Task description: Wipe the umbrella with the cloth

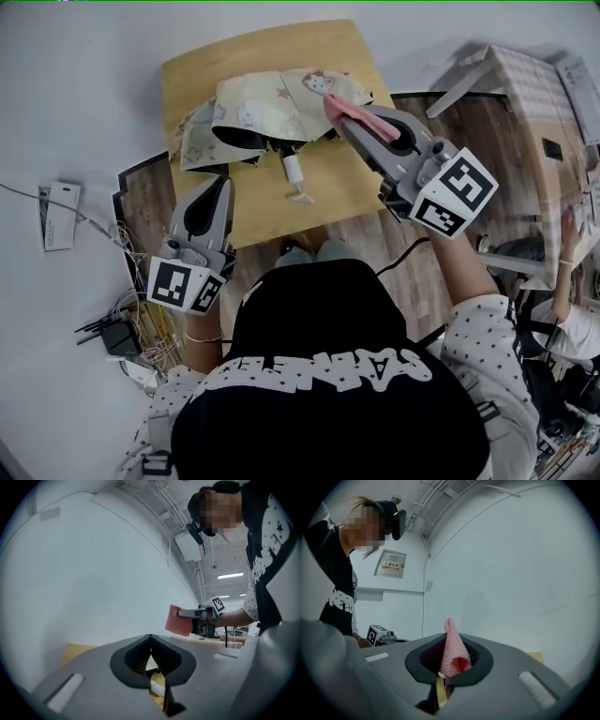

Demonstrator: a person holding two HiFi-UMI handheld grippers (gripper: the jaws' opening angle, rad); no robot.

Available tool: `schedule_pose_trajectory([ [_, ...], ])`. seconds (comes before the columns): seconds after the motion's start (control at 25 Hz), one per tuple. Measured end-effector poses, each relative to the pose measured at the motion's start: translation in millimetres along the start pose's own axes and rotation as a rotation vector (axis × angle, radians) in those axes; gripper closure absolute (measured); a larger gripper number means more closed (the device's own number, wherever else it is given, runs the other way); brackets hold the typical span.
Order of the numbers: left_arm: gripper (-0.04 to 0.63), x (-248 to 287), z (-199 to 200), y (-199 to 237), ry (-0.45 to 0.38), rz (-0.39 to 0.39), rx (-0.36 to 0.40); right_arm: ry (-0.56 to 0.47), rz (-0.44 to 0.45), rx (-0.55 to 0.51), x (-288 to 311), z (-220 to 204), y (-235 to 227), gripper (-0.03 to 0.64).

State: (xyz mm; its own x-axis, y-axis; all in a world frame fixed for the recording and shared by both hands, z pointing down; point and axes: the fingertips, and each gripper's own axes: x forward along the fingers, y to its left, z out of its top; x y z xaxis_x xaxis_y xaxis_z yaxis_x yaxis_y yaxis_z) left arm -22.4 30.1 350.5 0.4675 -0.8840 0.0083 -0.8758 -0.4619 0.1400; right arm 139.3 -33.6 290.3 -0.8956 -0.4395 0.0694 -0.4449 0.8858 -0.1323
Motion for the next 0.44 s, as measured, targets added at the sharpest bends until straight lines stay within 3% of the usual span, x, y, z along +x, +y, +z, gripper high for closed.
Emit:
schedule_pose_trajectory([
  [0.44, 0.594, 1.1, 9.5, -35.8, -0.018, 0.026, 0.038, -0.024, 0.037, -0.022, -36.6, 5.3, 18.9, 0.588],
])
